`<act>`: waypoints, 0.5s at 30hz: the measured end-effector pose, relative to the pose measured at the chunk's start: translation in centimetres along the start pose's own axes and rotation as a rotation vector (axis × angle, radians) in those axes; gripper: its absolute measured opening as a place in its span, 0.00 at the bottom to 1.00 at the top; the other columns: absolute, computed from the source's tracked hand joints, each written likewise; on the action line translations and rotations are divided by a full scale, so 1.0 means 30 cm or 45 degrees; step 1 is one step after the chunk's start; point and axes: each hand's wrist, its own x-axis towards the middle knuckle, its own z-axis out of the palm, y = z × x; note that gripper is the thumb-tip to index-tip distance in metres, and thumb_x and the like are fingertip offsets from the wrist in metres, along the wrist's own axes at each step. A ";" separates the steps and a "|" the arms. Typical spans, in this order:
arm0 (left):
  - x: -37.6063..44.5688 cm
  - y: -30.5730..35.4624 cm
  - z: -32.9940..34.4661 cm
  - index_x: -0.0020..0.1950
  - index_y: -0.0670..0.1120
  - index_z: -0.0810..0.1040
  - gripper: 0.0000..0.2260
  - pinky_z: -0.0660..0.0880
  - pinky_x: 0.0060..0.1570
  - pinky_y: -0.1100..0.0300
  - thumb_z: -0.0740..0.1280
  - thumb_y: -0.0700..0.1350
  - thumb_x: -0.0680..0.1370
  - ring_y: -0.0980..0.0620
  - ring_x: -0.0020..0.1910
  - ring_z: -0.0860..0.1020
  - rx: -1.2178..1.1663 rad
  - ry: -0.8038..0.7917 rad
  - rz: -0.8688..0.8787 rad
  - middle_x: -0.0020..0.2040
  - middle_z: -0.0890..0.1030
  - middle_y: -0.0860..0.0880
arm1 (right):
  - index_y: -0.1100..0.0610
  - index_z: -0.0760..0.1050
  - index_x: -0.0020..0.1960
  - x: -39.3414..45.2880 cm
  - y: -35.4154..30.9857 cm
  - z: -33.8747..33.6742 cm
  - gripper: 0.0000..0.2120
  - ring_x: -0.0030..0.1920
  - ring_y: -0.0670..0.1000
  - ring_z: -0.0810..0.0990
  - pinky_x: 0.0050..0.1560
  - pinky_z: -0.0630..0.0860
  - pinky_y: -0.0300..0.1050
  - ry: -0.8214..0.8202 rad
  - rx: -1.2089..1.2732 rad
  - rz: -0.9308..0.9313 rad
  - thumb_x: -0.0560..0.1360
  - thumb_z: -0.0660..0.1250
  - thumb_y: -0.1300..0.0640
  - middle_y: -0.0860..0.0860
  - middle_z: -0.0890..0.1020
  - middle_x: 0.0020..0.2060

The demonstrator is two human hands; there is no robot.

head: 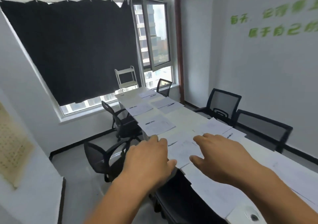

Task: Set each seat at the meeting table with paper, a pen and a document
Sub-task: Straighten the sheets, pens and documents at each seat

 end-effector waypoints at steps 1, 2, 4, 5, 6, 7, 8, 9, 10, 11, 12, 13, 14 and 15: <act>0.022 -0.003 0.006 0.74 0.54 0.72 0.24 0.77 0.57 0.48 0.61 0.65 0.83 0.46 0.63 0.79 -0.023 -0.004 0.029 0.67 0.76 0.52 | 0.45 0.71 0.71 0.002 0.008 0.000 0.21 0.64 0.53 0.78 0.59 0.79 0.51 -0.019 -0.012 0.044 0.84 0.60 0.36 0.45 0.79 0.64; 0.069 0.000 0.017 0.74 0.54 0.72 0.24 0.78 0.57 0.48 0.61 0.65 0.83 0.46 0.63 0.79 -0.046 0.002 0.092 0.67 0.76 0.53 | 0.45 0.71 0.70 0.013 0.027 0.003 0.20 0.64 0.53 0.79 0.58 0.79 0.51 -0.021 -0.024 0.107 0.84 0.60 0.36 0.45 0.79 0.64; 0.146 0.009 0.031 0.74 0.53 0.72 0.24 0.79 0.56 0.48 0.60 0.65 0.83 0.47 0.61 0.79 -0.065 0.009 0.178 0.66 0.76 0.54 | 0.46 0.71 0.71 0.035 0.063 0.005 0.21 0.65 0.53 0.79 0.60 0.79 0.51 -0.011 -0.039 0.223 0.84 0.59 0.37 0.45 0.79 0.64; 0.220 0.028 0.043 0.73 0.54 0.73 0.23 0.79 0.55 0.49 0.60 0.65 0.83 0.48 0.60 0.79 -0.072 0.018 0.250 0.65 0.76 0.54 | 0.46 0.71 0.71 0.056 0.102 0.013 0.21 0.65 0.53 0.79 0.60 0.79 0.51 -0.003 -0.042 0.297 0.84 0.59 0.37 0.45 0.79 0.64; 0.250 0.034 0.048 0.73 0.54 0.73 0.23 0.78 0.55 0.50 0.60 0.65 0.83 0.49 0.60 0.79 -0.086 0.030 0.277 0.64 0.76 0.55 | 0.46 0.71 0.72 0.064 0.119 0.012 0.21 0.65 0.52 0.78 0.60 0.79 0.51 -0.001 -0.043 0.343 0.84 0.58 0.37 0.45 0.79 0.64; 0.311 0.053 0.059 0.73 0.54 0.72 0.23 0.78 0.55 0.51 0.60 0.65 0.84 0.49 0.60 0.79 -0.098 0.032 0.338 0.64 0.76 0.55 | 0.46 0.71 0.72 0.086 0.159 0.026 0.22 0.65 0.52 0.79 0.60 0.79 0.51 -0.005 -0.047 0.399 0.84 0.58 0.36 0.45 0.79 0.64; 0.358 0.069 0.072 0.73 0.54 0.72 0.23 0.78 0.55 0.51 0.60 0.65 0.84 0.49 0.60 0.79 -0.114 0.032 0.376 0.64 0.76 0.55 | 0.46 0.70 0.73 0.101 0.188 0.037 0.22 0.65 0.52 0.79 0.59 0.79 0.51 -0.015 -0.054 0.451 0.84 0.58 0.36 0.45 0.79 0.64; 0.411 0.086 0.092 0.73 0.54 0.72 0.23 0.78 0.55 0.51 0.60 0.65 0.84 0.49 0.60 0.79 -0.103 0.022 0.416 0.65 0.76 0.55 | 0.46 0.70 0.73 0.123 0.223 0.055 0.23 0.66 0.52 0.78 0.60 0.79 0.51 -0.020 -0.044 0.500 0.84 0.58 0.36 0.45 0.79 0.65; 0.461 0.101 0.118 0.73 0.54 0.73 0.23 0.78 0.55 0.51 0.60 0.66 0.84 0.50 0.60 0.79 -0.096 0.004 0.446 0.65 0.76 0.56 | 0.47 0.70 0.74 0.147 0.253 0.074 0.23 0.66 0.52 0.78 0.60 0.79 0.52 -0.032 -0.035 0.550 0.84 0.58 0.36 0.45 0.79 0.65; 0.517 0.114 0.154 0.72 0.54 0.73 0.23 0.78 0.55 0.51 0.60 0.66 0.84 0.50 0.59 0.79 -0.092 -0.018 0.483 0.65 0.76 0.56 | 0.47 0.70 0.74 0.175 0.286 0.100 0.24 0.67 0.52 0.78 0.61 0.79 0.52 -0.045 -0.020 0.594 0.84 0.58 0.36 0.44 0.79 0.66; 0.544 0.120 0.171 0.72 0.54 0.73 0.23 0.79 0.55 0.51 0.60 0.66 0.84 0.50 0.58 0.80 -0.093 -0.042 0.497 0.64 0.76 0.56 | 0.47 0.70 0.74 0.192 0.305 0.114 0.24 0.67 0.52 0.78 0.61 0.79 0.52 -0.057 -0.012 0.623 0.84 0.58 0.35 0.44 0.79 0.66; 0.591 0.129 0.200 0.72 0.54 0.73 0.23 0.79 0.54 0.52 0.60 0.66 0.83 0.50 0.57 0.80 -0.077 -0.068 0.523 0.64 0.76 0.56 | 0.47 0.70 0.74 0.223 0.332 0.138 0.24 0.67 0.52 0.78 0.61 0.79 0.52 -0.077 0.004 0.658 0.84 0.58 0.35 0.44 0.79 0.66; 0.651 0.136 0.236 0.72 0.53 0.73 0.23 0.79 0.53 0.52 0.60 0.66 0.83 0.50 0.57 0.80 -0.064 -0.096 0.551 0.63 0.76 0.56 | 0.47 0.70 0.73 0.265 0.365 0.171 0.23 0.66 0.52 0.79 0.61 0.79 0.51 -0.090 0.031 0.693 0.84 0.58 0.36 0.44 0.79 0.67; 0.699 0.138 0.261 0.72 0.53 0.73 0.23 0.79 0.53 0.52 0.60 0.65 0.84 0.50 0.57 0.80 -0.048 -0.121 0.571 0.63 0.76 0.56 | 0.47 0.70 0.73 0.296 0.386 0.188 0.23 0.66 0.52 0.79 0.61 0.79 0.51 -0.104 0.056 0.722 0.84 0.58 0.36 0.44 0.79 0.67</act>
